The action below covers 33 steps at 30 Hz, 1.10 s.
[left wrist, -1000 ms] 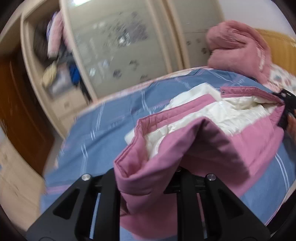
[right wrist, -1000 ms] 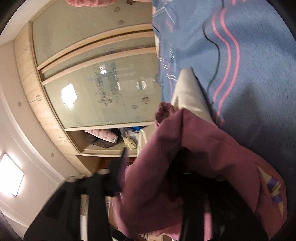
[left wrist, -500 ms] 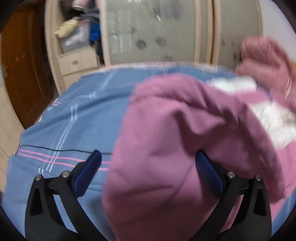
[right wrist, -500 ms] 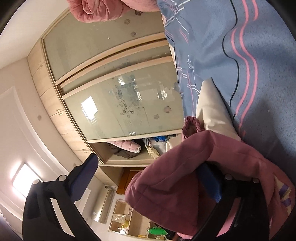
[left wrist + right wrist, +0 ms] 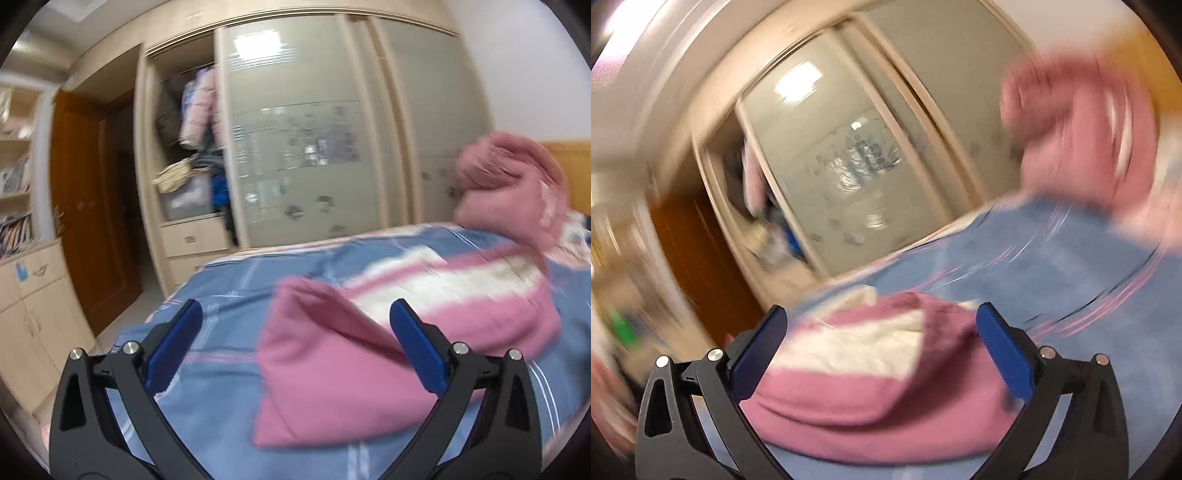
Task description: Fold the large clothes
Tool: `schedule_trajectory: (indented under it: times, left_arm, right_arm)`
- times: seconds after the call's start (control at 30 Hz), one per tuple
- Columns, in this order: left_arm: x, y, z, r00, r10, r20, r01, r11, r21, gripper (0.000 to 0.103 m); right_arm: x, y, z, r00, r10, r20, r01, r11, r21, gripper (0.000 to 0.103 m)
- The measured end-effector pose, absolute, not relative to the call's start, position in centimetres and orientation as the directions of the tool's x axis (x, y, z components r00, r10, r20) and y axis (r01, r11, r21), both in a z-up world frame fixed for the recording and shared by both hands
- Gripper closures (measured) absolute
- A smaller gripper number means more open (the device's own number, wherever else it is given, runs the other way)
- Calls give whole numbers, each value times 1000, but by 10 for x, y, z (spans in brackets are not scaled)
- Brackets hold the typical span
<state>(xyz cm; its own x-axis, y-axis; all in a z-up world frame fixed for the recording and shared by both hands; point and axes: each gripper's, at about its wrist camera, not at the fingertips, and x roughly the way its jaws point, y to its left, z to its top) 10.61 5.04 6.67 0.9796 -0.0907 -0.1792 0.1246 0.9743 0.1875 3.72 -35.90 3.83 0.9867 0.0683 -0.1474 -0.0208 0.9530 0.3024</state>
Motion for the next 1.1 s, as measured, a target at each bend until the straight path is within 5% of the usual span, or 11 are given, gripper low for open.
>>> schedule_trajectory:
  times: [0.13,0.27,0.7,0.97,1.1]
  left_arm:
    - [80,32,24,955,-151,-253,197,966,165,2]
    - [79,28,-4,903,-181,-391,248,960,129,2]
    - [60,21,-12,889,-239,-390,307,944,123,2]
    - [69,24,-9,885,-247,-395,308,946,98,2]
    - [75,18,-11,891,-229,-392,303,943,140,2]
  right_arm:
    - [1,-299,9,978,-11,-210,21,999,48,1]
    - [-30,-283,-13,979,-53,-197,59,998,23,1]
    - [-25,-279,-28,963,-11,-268,41,994,104,1]
    - [-6,-258,-32,958,-5,-288,6,1000,1,1]
    - [17,-244,-33,953,-33,-301,-17,987,-162,1]
